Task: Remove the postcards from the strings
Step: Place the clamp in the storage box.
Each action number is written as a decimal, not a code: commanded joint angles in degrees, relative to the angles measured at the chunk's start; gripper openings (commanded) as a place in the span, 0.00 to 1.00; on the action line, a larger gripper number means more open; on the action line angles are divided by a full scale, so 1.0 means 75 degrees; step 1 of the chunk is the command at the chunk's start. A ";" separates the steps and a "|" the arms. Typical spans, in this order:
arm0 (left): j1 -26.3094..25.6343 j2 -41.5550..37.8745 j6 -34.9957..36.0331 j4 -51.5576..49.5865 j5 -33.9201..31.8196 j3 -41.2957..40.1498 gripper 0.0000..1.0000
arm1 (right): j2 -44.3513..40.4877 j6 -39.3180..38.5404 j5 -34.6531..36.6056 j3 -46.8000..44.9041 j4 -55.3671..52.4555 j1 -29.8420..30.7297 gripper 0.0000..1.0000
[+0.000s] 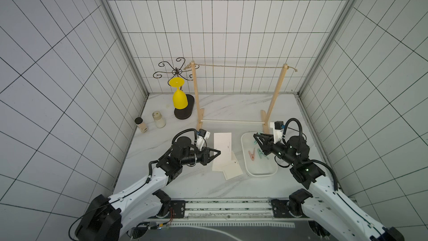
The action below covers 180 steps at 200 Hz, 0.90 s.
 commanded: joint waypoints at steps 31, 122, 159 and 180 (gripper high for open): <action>-0.0418 0.1202 -0.0302 0.0445 -0.0257 -0.0322 0.00 | -0.0063 0.0720 0.0777 -0.1332 -0.0149 0.0095 0.00; -0.0424 0.2979 -0.0414 0.1694 -0.0155 -0.0389 0.20 | 0.1149 0.0777 0.1432 -0.1757 0.0336 0.0095 0.17; -0.0252 0.2837 -0.0404 0.1596 -0.0377 -0.0341 0.39 | 0.1376 0.0800 0.1600 -0.1678 0.0433 0.0093 0.49; 0.0060 0.2496 -0.0287 0.1219 -0.0446 -0.0399 0.41 | 0.1418 0.0798 0.1712 -0.1613 0.0396 0.0097 0.55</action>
